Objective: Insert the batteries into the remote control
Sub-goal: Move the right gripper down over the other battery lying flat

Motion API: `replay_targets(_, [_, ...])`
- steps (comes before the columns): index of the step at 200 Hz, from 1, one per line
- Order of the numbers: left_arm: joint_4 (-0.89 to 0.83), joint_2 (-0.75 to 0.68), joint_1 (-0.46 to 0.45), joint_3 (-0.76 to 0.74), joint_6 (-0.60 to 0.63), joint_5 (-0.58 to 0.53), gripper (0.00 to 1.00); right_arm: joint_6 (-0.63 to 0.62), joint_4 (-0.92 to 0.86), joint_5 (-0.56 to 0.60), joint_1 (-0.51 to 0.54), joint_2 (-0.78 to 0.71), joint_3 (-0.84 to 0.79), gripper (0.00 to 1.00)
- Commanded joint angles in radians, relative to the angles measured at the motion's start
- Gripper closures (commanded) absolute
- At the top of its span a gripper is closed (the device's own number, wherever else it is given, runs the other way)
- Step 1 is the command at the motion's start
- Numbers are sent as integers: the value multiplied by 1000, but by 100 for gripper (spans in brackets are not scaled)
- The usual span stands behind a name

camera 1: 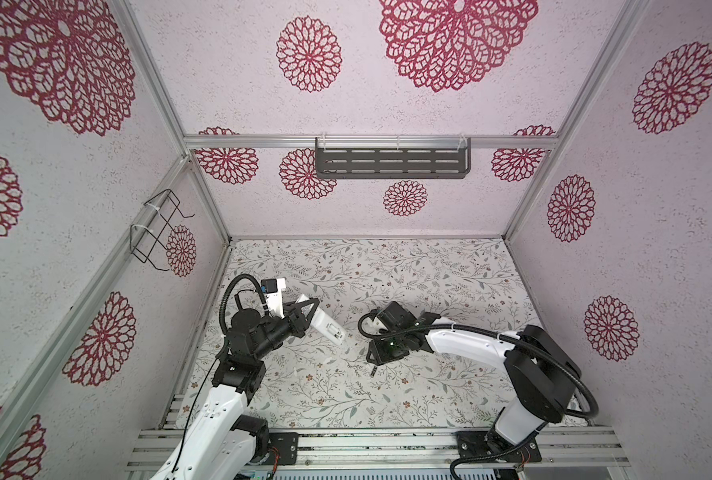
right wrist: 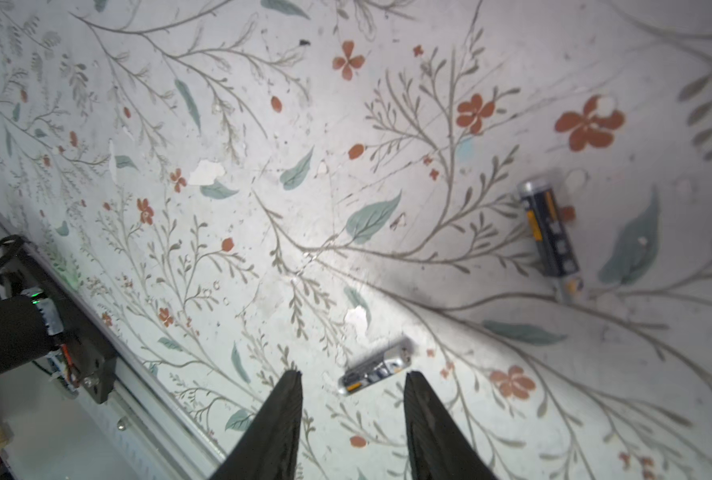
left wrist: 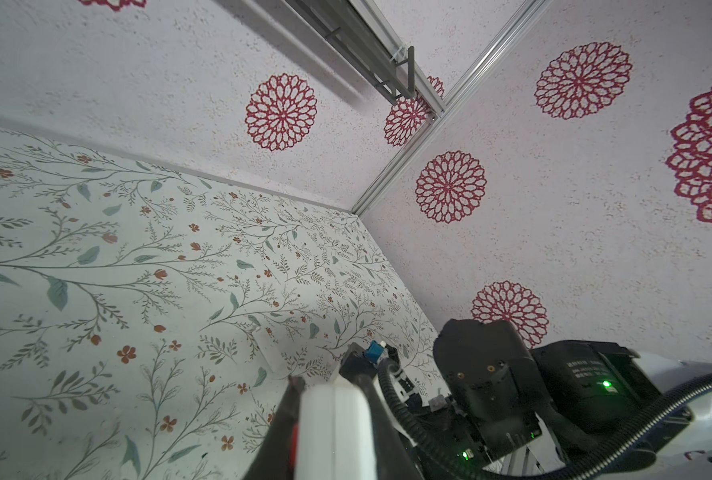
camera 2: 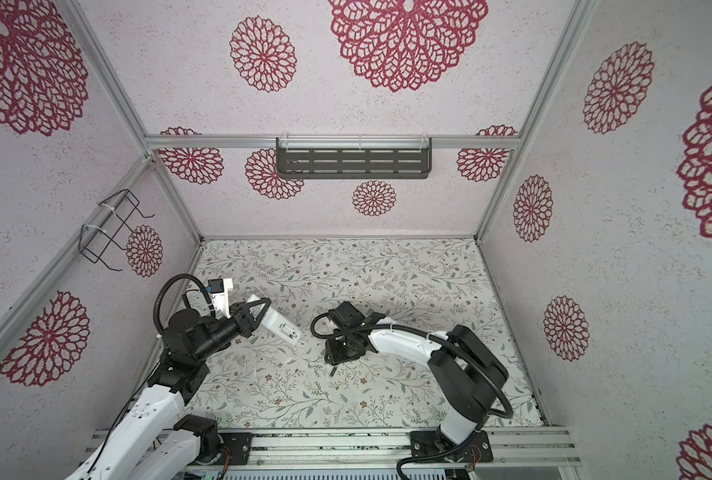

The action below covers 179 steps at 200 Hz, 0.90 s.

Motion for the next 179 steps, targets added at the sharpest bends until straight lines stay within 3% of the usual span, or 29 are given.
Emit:
replay_targets(1, [-19, -16, 8, 15, 32, -36, 100, -105, -1, -56, -12, 61, 68, 56])
replay_targets(108, [-2, -15, 29, 19, 39, -33, 100, -200, 88, -274, -4, 297, 216, 60])
replay_targets(145, [6, -6, 40, 26, 31, -17, 100, -225, 63, -296, -3, 373, 291, 62])
replay_targets(179, [-4, -17, 43, 28, 32, -20, 100, -236, 26, -249, -8, 347, 232, 63])
